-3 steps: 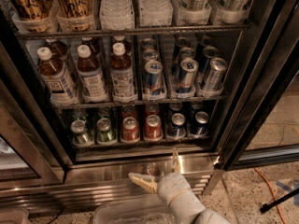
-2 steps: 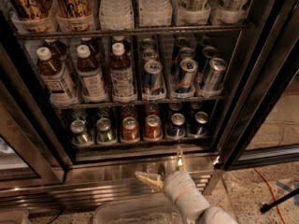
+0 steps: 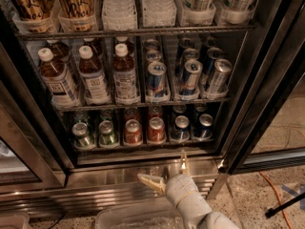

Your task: Pick coke can from bottom shelf of fridge

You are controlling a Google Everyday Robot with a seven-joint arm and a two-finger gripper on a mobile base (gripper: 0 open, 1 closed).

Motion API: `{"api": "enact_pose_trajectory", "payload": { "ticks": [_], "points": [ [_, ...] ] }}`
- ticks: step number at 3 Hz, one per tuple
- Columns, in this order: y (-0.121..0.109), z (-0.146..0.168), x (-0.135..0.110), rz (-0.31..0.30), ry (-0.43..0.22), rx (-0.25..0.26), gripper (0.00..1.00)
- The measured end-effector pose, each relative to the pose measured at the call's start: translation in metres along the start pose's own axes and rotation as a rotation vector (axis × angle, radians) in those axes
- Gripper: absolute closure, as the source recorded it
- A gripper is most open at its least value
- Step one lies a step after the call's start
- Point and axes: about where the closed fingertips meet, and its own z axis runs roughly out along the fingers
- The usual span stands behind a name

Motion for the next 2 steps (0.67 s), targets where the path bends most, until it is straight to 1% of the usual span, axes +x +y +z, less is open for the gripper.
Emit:
{"api": "enact_pose_trajectory", "payload": {
  "ticks": [1,2],
  "points": [
    [-0.011,0.014,0.009,0.022,-0.010,0.055,0.00],
    [-0.019,0.023,0.020,0.018,-0.025,0.086,0.00]
  ]
}}
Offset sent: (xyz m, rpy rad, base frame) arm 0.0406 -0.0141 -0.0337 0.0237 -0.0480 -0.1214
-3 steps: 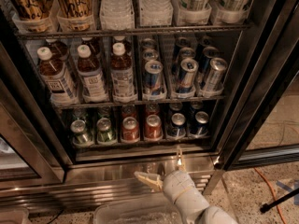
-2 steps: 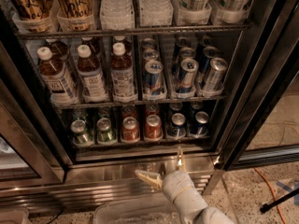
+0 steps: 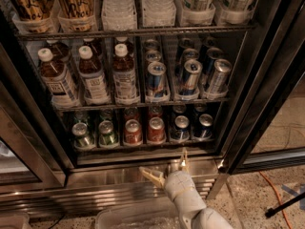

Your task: Pick coke can from bottom shelf of fridge

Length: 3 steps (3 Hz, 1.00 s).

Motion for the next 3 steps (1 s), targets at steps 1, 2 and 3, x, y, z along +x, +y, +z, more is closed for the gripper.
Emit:
{"api": "enact_pose_trajectory", "payload": {
  "ticks": [1,2,3],
  "points": [
    [-0.003,0.007,0.003,-0.011,-0.020,-0.002,0.00],
    [-0.008,0.014,0.002,-0.015,-0.039,0.003,0.00],
    [-0.017,0.023,-0.006,-0.033,-0.069,0.017,0.00]
  ]
}}
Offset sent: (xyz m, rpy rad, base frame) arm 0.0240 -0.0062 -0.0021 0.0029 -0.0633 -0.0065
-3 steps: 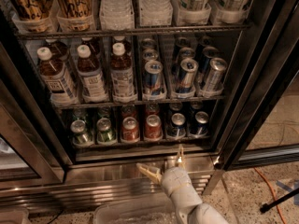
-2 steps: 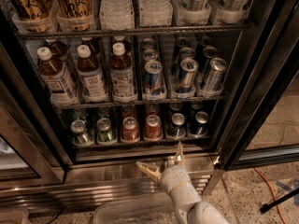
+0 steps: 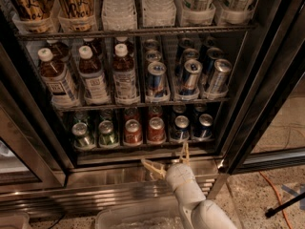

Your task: Pick coke can from bottom shelf of fridge

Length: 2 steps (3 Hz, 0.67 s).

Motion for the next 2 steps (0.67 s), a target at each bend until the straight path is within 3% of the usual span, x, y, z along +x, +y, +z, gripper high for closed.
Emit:
{"api": "enact_pose_trajectory", "payload": {
  "ticks": [1,2],
  "points": [
    [-0.0001,0.0000,0.0000,0.000,0.000,0.000,0.00],
    [-0.0001,0.0000,0.0000,0.000,0.000,0.000,0.10]
  ]
}}
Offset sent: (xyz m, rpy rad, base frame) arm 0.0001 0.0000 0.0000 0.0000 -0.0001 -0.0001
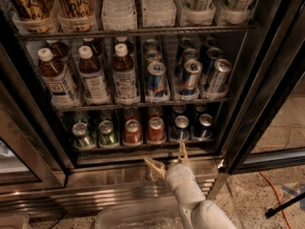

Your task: Pick coke can from bottom shelf of fridge

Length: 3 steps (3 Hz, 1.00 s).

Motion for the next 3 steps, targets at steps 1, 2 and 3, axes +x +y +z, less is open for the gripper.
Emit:
{"api": "enact_pose_trajectory", "payload": {
  "ticks": [1,2,3],
  "points": [
    [0.0000,0.0000,0.0000,0.000,0.000,0.000,0.21],
    [0.0000,0.0000,0.0000,0.000,0.000,0.000,0.17],
    [0.0002,0.0007,-0.0001,-0.001,0.000,-0.002,0.19]
  ]
}}
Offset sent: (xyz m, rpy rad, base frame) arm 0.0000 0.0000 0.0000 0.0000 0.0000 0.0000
